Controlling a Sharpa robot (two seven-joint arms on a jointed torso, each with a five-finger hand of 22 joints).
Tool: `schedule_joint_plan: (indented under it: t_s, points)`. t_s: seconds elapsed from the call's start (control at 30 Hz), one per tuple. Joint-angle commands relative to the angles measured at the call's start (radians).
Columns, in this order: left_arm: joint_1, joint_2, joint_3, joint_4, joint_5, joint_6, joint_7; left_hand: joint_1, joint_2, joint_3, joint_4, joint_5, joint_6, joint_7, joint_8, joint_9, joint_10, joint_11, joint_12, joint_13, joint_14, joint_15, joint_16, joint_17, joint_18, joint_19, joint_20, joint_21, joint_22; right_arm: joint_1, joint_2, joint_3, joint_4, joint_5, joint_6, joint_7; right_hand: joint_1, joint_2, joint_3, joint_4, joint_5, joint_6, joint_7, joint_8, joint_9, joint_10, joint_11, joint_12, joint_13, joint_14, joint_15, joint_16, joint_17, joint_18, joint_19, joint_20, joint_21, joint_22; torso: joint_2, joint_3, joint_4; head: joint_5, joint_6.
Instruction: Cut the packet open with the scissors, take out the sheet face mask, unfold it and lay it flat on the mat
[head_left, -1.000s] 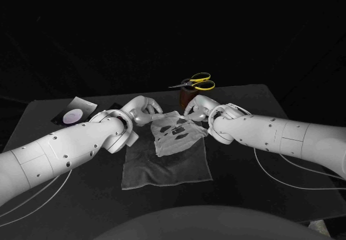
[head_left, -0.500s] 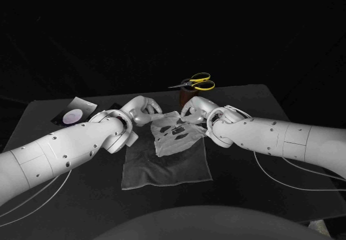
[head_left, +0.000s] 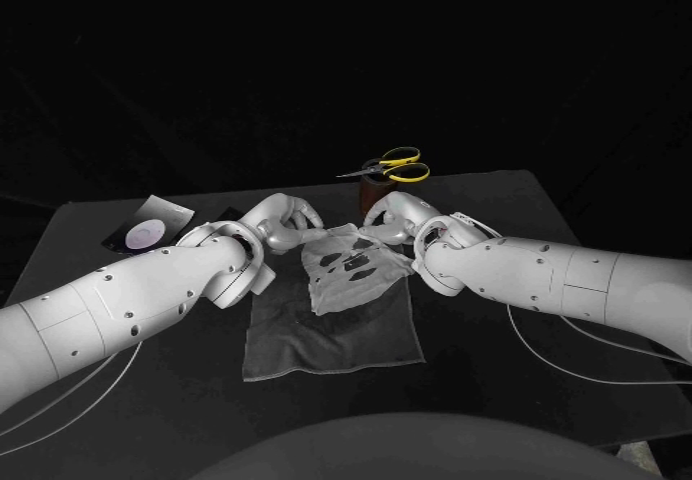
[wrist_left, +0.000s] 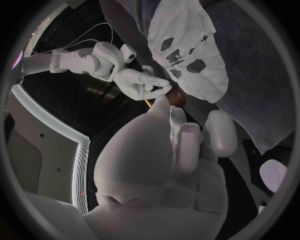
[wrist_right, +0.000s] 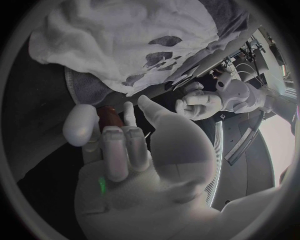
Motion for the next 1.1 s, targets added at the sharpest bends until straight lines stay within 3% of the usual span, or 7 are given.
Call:
schedule_joint_plan:
  t_s: [0.03,0.17,0.4,0.57,1.1]
  points:
    - [0.000,0.000,0.001,0.002,0.005,0.011,0.002,0.009,0.001,0.007,0.000,-0.003,0.009,0.001,-0.006,-0.004,0.006,-0.001,0.003,0.002,0.018,0.006,0.004,0.067,0.009,0.003,0.006,0.007,0.001,0.000,0.012,0.000,-0.017,0.052,-0.062,0.016,-0.005,0.000,-0.007,0.010,0.002,-0.007,0.002,-0.007,-0.003,0.105,0.008,0.003,0.264,0.104,0.009,0.003,0.263,0.015,-0.002,0.008,0.002,0.119,0.000,-0.0005,-0.0001,0.001,0.001]
    - [0.000,0.001,0.001,0.003,0.005,0.012,0.002,0.009,0.001,0.007,0.000,-0.003,0.009,0.001,-0.006,-0.004,0.006,-0.001,0.003,0.002,0.018,0.006,0.004,0.067,0.009,0.003,0.006,0.007,0.001,0.000,0.027,0.000,-0.042,0.065,-0.054,0.011,-0.005,0.004,-0.012,0.018,0.002,-0.006,0.003,-0.012,-0.004,0.105,0.009,0.003,0.264,0.104,0.010,0.003,0.263,0.016,-0.001,0.011,0.003,0.120,0.001,-0.0015,0.0015,-0.001,0.002]
    - [0.000,0.001,0.001,0.005,0.005,0.012,0.002,0.008,0.002,0.010,0.000,-0.003,0.010,0.001,-0.006,-0.005,0.006,-0.001,0.004,0.001,0.018,0.006,0.004,0.068,0.009,0.003,0.006,0.007,0.001,-0.004,0.064,0.001,-0.104,0.082,0.025,-0.018,-0.004,0.013,-0.022,0.037,0.002,-0.001,0.004,-0.021,-0.008,0.105,0.010,0.003,0.264,0.104,0.011,0.003,0.263,0.018,-0.003,0.015,-0.001,0.119,0.001,-0.0024,0.0023,0.000,0.001]
    - [0.000,0.001,0.001,0.005,0.005,0.012,0.002,0.008,0.002,0.010,0.000,-0.003,0.010,0.001,-0.006,-0.005,0.006,-0.001,0.004,0.001,0.018,0.006,0.004,0.068,0.009,0.003,0.006,0.007,0.001,-0.012,0.082,0.001,-0.125,0.085,0.063,-0.030,-0.001,0.015,-0.026,0.043,0.002,0.007,0.002,-0.021,-0.008,0.105,0.009,0.003,0.264,0.104,0.011,0.003,0.263,0.019,-0.004,0.016,-0.004,0.118,0.001,-0.0005,0.0012,0.004,-0.001]
    - [0.000,0.001,0.001,0.004,0.005,0.010,-0.002,0.008,0.002,0.010,0.000,-0.003,0.010,0.001,-0.006,-0.005,0.006,-0.001,0.004,0.001,0.018,0.006,0.004,0.068,0.009,0.003,0.006,0.007,0.001,-0.020,0.104,0.001,-0.142,0.076,0.065,-0.030,0.001,0.010,-0.037,0.051,0.002,0.016,0.000,-0.023,-0.009,0.105,0.007,0.003,0.264,0.104,0.010,0.003,0.263,0.019,-0.003,0.017,0.000,0.119,0.000,0.0002,-0.0003,0.007,0.000]
